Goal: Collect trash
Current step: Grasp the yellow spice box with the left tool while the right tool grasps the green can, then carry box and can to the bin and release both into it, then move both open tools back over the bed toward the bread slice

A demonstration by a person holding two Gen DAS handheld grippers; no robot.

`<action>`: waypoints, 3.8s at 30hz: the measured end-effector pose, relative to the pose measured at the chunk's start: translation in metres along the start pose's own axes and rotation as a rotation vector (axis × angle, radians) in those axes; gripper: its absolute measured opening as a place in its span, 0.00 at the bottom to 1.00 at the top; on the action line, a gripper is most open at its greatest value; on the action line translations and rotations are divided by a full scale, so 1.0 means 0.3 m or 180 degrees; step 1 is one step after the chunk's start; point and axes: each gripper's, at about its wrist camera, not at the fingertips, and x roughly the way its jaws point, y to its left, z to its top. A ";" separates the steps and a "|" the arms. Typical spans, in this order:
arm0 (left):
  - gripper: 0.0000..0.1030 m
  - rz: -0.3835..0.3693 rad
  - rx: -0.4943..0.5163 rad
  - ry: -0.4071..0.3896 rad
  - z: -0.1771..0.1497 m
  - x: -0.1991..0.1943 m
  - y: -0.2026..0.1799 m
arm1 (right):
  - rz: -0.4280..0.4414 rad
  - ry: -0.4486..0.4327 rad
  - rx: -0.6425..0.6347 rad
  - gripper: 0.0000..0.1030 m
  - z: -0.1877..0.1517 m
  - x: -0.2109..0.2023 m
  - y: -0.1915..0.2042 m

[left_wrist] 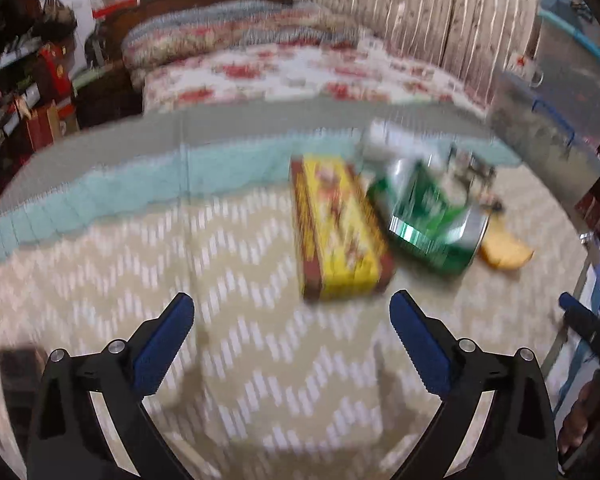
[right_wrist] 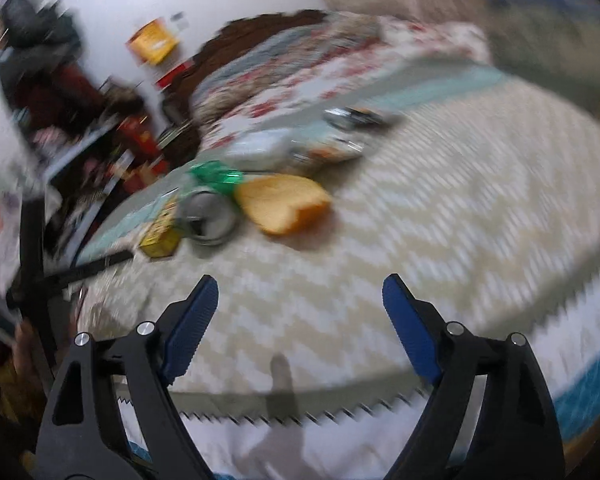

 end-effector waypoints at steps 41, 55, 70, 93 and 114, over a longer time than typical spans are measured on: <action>0.54 0.0149 -0.0005 0.0207 -0.125 0.000 0.077 | 0.1352 0.1208 0.0287 0.28 0.170 0.539 0.252; 0.54 -0.0847 0.0625 -0.0094 -0.047 -0.105 -0.246 | 0.1125 0.0293 0.0904 0.23 0.060 0.046 -0.145; 0.54 -0.1543 0.1863 0.0329 0.016 0.119 -1.066 | 0.0378 -0.0782 0.2153 0.22 -0.108 -0.365 -0.813; 0.55 -0.2048 0.2429 0.0433 0.254 0.427 -2.035 | -0.1488 -0.1477 0.1995 0.22 0.067 -0.631 -1.408; 0.75 -0.1358 0.2152 0.0082 0.160 0.302 -1.521 | -0.0963 -0.1590 0.1905 0.73 0.016 -0.553 -1.114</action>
